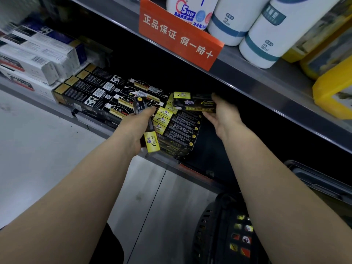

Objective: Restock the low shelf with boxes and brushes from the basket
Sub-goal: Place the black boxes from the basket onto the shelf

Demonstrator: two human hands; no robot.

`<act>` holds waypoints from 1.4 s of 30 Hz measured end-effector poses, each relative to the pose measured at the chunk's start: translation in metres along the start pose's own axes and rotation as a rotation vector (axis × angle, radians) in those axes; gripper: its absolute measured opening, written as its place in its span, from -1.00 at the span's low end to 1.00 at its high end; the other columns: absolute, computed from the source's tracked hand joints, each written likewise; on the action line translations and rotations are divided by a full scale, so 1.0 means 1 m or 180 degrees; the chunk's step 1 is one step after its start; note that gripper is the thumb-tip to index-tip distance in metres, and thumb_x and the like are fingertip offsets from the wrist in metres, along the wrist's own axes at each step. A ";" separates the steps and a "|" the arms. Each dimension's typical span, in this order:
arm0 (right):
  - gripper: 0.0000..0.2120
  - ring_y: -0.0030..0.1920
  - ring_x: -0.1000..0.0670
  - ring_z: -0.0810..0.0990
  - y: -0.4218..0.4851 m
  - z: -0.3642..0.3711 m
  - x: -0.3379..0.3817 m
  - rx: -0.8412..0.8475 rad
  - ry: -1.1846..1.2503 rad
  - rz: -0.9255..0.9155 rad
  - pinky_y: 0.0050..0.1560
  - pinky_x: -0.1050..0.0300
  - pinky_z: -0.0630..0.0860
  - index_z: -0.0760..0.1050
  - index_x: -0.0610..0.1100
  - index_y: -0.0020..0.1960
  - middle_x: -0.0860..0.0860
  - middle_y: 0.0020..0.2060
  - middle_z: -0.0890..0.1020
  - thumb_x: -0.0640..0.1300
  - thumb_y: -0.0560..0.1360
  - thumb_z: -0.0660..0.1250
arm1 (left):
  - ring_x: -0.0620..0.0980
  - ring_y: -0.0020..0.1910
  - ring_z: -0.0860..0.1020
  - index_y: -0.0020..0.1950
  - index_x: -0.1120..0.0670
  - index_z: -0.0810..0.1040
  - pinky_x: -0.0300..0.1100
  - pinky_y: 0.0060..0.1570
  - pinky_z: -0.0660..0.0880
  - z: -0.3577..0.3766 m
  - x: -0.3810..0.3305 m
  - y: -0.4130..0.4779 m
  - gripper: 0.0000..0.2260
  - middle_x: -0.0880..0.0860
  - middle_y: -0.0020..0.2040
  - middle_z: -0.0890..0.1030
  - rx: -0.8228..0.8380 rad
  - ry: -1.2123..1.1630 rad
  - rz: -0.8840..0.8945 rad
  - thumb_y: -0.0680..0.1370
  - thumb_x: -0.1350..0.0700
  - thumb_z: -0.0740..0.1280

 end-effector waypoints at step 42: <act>-0.37 0.32 0.10 0.27 -0.043 0.034 -0.002 0.2518 -0.3475 -0.1782 0.19 0.42 0.26 0.41 0.09 0.28 0.00 0.33 0.29 -0.24 0.31 0.54 | -0.08 -0.27 0.59 -0.14 0.05 0.59 -0.26 -0.35 0.53 0.012 -0.001 -0.009 -0.80 0.00 -0.22 0.63 0.0345 0.1125 0.0853 0.38 -0.04 0.49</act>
Point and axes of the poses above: each hand's wrist, its own y-axis towards the middle knuckle, its own z-axis out of the palm, x = y × z, the point moved 2 cm from there along y, towards the middle knuckle
